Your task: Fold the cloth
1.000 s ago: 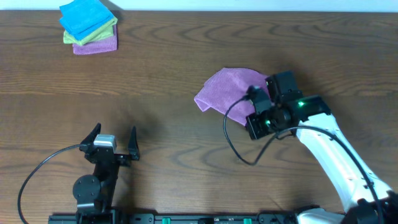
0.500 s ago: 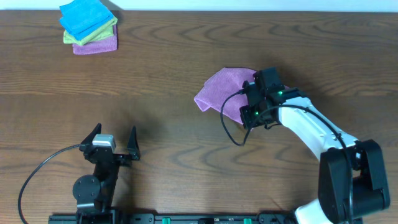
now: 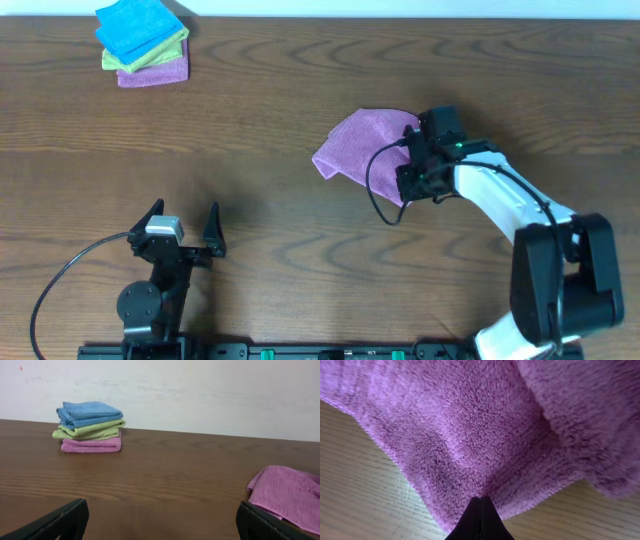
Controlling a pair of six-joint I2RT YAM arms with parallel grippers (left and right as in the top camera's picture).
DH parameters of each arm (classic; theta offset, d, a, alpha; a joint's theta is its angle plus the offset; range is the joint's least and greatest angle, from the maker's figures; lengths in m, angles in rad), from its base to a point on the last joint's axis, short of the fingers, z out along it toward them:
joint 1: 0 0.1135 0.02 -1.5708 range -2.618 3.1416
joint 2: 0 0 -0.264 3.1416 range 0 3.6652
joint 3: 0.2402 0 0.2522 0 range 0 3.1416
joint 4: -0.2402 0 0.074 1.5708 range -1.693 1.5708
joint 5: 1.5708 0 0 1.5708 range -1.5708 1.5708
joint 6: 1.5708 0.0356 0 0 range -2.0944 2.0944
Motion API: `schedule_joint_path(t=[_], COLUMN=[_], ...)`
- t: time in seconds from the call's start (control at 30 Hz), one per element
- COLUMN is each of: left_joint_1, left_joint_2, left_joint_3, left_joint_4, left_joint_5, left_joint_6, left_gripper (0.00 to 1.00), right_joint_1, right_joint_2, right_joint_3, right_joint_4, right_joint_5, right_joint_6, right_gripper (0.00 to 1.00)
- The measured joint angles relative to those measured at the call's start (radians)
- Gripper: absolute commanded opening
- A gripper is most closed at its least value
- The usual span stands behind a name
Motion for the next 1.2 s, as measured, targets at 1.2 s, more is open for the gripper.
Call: schedule_joint_path(t=[1.2], left_joint_1=[0.000], left_joint_2=[0.000], left_joint_3=[0.000], left_joint_4=[0.002], left_joint_5=[0.037], left_joint_6=[-0.039], left_gripper=[0.95], right_joint_1=[0.169], right_joint_2=[0.061], right_joint_3=[0.000], right_joint_4=[-0.438], right_joint_5=[-0.132], right_joint_6=[0.080], right_gripper=[0.02])
